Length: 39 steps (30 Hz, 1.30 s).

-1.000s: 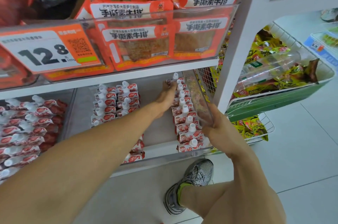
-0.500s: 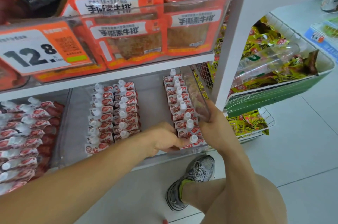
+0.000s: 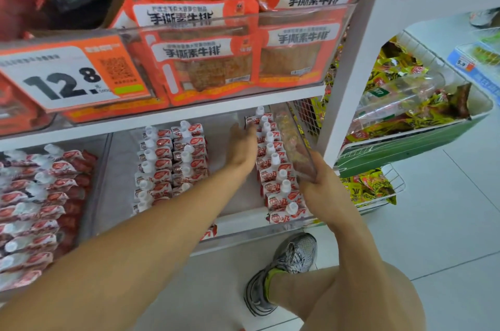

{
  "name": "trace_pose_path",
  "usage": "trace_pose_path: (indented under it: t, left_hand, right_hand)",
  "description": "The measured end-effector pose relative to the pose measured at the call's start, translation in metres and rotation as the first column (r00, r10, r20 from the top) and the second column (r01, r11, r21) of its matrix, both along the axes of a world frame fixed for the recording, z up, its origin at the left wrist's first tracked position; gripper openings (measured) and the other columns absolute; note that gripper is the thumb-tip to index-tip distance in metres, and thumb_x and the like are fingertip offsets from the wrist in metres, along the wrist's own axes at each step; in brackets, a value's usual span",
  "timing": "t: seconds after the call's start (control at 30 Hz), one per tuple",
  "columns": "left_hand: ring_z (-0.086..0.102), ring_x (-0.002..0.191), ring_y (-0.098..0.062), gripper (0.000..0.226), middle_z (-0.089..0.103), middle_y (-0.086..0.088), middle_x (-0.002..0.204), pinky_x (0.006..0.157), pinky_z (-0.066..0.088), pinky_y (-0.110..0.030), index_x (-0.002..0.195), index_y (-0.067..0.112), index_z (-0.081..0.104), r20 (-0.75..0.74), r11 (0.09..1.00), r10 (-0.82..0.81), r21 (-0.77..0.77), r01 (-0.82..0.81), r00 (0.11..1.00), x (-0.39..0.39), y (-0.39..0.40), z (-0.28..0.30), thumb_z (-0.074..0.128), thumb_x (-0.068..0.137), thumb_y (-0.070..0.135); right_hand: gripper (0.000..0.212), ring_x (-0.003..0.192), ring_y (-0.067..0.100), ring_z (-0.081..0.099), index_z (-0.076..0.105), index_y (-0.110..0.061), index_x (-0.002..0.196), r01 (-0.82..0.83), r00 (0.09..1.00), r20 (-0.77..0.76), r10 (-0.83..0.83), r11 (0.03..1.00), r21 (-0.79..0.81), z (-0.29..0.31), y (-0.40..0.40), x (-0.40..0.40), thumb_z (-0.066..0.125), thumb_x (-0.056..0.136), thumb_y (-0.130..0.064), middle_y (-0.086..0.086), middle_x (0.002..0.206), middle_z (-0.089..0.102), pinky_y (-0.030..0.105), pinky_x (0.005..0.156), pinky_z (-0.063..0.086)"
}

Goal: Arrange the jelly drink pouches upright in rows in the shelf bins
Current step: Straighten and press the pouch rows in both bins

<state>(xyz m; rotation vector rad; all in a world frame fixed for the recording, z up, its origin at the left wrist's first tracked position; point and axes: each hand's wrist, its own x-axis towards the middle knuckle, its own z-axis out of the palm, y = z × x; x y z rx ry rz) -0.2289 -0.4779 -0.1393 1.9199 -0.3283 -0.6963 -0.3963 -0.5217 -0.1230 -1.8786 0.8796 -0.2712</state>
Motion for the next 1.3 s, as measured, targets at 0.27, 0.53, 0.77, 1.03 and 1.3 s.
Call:
trace_pose_path:
  t: [0.27,0.53,0.77,1.03,1.3]
  left_hand:
    - [0.043,0.134,-0.024,0.058,0.043,0.000,0.149,0.101,0.038,-0.032,0.151,0.035,0.012,-0.127,0.989,-0.120,-0.099,0.108,0.985,-0.007,-0.009,-0.024,0.026,0.099,0.056]
    - [0.055,0.112,-0.003,0.031,0.061,0.009,0.126,0.101,0.042,-0.026,0.122,0.021,0.062,0.428,0.913,-0.409,0.183,0.365,0.806,0.014,0.109,0.052,0.059,0.093,0.034]
    - [0.039,0.133,-0.030,0.057,0.048,-0.009,0.135,0.109,0.034,-0.051,0.125,0.012,0.057,0.716,0.828,-0.547,0.538,0.157,0.434,0.036,0.253,0.036,0.051,0.086,0.054]
    - [0.044,0.120,-0.020,0.073,0.033,-0.009,0.151,0.090,0.043,-0.028,0.148,0.015,0.031,0.693,0.985,-0.095,0.169,-0.032,0.715,0.022,0.267,0.008,0.062,0.084,-0.002]
    - [0.034,0.139,-0.019,0.070,0.027,0.001,0.156,0.107,0.028,-0.019,0.151,0.020,0.025,0.675,0.995,-0.085,0.096,0.027,0.733,0.028,0.274,-0.002,0.056,0.090,0.003]
  right_hand:
    - [0.072,0.112,0.016,0.065,0.033,-0.042,0.147,-0.064,0.998,-0.019,0.062,0.993,-0.099,-0.006,-0.005,-0.002,0.049,0.089,-0.002,-0.016,0.117,0.063,0.036,0.091,0.054]
    - [0.049,0.113,0.004,0.060,0.045,-0.052,0.132,0.038,0.999,0.015,-0.037,0.994,-0.106,0.008,0.008,-0.020,0.064,0.092,-0.031,-0.028,0.116,0.060,0.018,0.084,0.048]
    - [0.026,0.102,0.011,0.060,0.062,-0.023,0.114,-0.032,0.883,0.425,0.197,0.931,-0.365,0.045,0.090,0.027,0.069,0.089,-0.026,-0.004,0.112,0.059,0.030,0.082,0.052]
    - [0.091,0.147,0.033,0.018,0.029,-0.043,0.145,-0.616,0.765,-0.326,0.555,0.779,-0.120,-0.015,0.120,0.121,0.073,0.067,-0.051,0.004,0.157,0.019,0.046,0.114,0.035]
    - [0.060,0.141,0.022,0.035,0.055,-0.027,0.129,-0.506,0.851,-0.303,0.428,0.821,-0.262,-0.009,0.123,0.123,0.078,0.074,-0.034,0.004,0.146,0.033,0.035,0.108,0.042]
